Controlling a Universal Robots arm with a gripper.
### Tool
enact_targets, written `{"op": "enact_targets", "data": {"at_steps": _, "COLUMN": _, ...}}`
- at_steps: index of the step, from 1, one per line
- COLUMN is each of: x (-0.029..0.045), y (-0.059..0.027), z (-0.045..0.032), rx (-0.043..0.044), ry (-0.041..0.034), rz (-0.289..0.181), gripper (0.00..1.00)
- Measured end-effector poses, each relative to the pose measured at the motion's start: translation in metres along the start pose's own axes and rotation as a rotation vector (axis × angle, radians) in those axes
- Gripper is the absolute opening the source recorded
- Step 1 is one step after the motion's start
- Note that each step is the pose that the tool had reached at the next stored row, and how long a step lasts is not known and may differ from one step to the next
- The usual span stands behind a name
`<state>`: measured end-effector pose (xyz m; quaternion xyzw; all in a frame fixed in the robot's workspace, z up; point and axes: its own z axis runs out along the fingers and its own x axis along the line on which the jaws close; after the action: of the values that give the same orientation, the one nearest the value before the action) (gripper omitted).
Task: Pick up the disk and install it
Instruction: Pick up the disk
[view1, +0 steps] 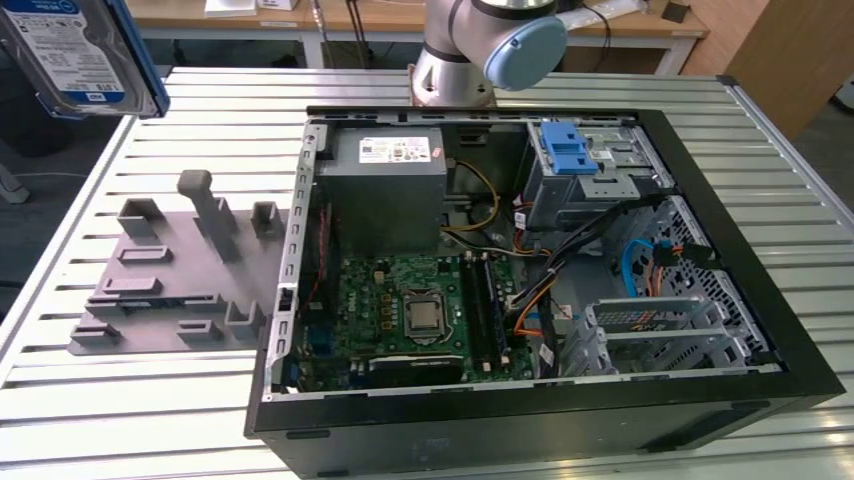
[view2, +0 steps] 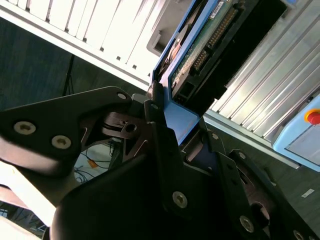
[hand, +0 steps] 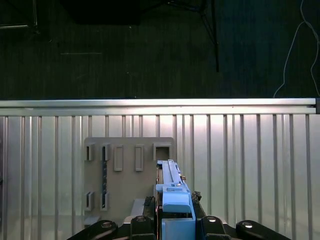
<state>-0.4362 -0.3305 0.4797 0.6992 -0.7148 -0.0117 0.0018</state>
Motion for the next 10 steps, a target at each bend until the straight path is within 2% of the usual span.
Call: {"op": "enact_targets", "data": {"at_steps": 10, "x": -0.0003, "y": 0.0002, "z": -0.0123, "rx": 0.0000, "ry": 0.0000, "rz": 0.000, "gripper": 0.37}}
